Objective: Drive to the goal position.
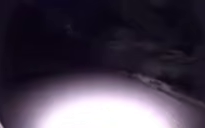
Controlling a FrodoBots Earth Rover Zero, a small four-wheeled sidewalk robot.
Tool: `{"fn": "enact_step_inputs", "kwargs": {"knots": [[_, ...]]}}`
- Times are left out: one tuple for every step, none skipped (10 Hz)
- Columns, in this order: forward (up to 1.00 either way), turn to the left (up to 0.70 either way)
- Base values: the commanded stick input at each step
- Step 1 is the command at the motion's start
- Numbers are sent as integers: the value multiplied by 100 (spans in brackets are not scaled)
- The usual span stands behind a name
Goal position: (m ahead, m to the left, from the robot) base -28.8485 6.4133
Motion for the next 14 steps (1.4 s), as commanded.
{"fn": "enact_step_inputs", "kwargs": {"knots": [[-100,0],[-100,0],[-100,0],[-100,0],[-100,0],[-100,0],[-100,0],[-100,0],[-100,0],[-100,0],[-100,0],[-100,0],[-100,0],[-100,0]]}}
